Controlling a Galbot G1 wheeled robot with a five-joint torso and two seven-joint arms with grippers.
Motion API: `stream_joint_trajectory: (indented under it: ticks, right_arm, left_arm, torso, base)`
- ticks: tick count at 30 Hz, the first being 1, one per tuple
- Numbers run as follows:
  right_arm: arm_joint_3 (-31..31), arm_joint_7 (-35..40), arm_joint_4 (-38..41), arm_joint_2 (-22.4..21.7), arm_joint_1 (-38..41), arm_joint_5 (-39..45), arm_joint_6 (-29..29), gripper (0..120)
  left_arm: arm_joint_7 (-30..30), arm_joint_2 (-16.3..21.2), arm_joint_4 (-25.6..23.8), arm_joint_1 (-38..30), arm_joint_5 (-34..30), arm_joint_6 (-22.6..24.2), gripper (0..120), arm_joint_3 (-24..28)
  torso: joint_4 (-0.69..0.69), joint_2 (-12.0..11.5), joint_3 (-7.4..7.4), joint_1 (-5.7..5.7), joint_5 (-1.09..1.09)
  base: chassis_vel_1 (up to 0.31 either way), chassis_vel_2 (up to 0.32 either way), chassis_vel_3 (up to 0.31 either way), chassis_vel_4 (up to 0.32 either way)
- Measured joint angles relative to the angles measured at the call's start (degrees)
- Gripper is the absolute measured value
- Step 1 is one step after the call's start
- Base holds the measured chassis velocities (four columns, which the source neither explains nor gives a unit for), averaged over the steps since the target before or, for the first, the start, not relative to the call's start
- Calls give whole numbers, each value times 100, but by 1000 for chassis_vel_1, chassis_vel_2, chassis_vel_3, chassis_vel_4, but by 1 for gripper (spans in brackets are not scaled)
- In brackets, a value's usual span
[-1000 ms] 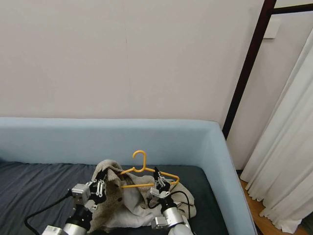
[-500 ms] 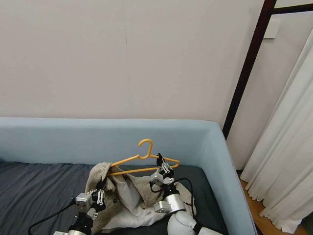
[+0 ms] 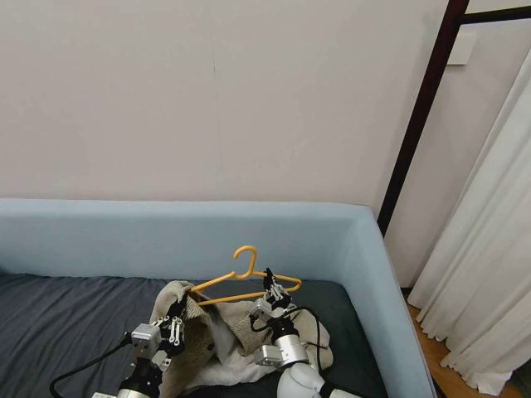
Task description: Pick up the clothes from the sofa and hang them on the clothes hanger.
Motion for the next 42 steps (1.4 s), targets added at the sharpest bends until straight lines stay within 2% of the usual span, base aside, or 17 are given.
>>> stream_joint_trajectory:
  ticks: [6,12,17,24,27,35,42]
  right_arm:
    - [-221,131,262,-57,118,807,-558,5]
    - [-291,278,445,-46,173,1420,-615,5]
    - [-344,467,759,29,216,2255,-614,5]
    - [-367,601,873,115,296,2825,-725,5]
    - [-330,806,934,181,353,3626,-833,5]
    - [-174,823,735,165,356,3611,-834,5]
    - [-7,786,636,34,325,3449,-800,5]
  left_arm:
    - [-4,-156,121,-78,84,0,0,167]
    - [-2,-317,345,-168,318,-20,0,386]
    - [-84,-543,628,-277,593,-40,0,541]
    - [-141,-601,708,-276,726,-45,0,597]
    - [-171,-601,738,-228,808,-65,0,571]
    - [-401,-645,618,-154,847,-69,0,492]
    - [-628,-493,525,-134,869,-59,0,329]
  torso:
    - [-1,0,0,0,0]
    - [0,0,0,0,0]
    - [0,0,0,0,0]
    - [0,0,0,0,0]
    - [0,0,0,0,0]
    - [0,0,0,0,0]
    - [-1,0,0,0,0]
  base:
    - [0,0,0,0]
    - [0,0,0,0]
    - [0,0,0,0]
    - [0,0,0,0]
    - [0,0,0,0]
    - [0,0,0,0]
    - [0,0,0,0]
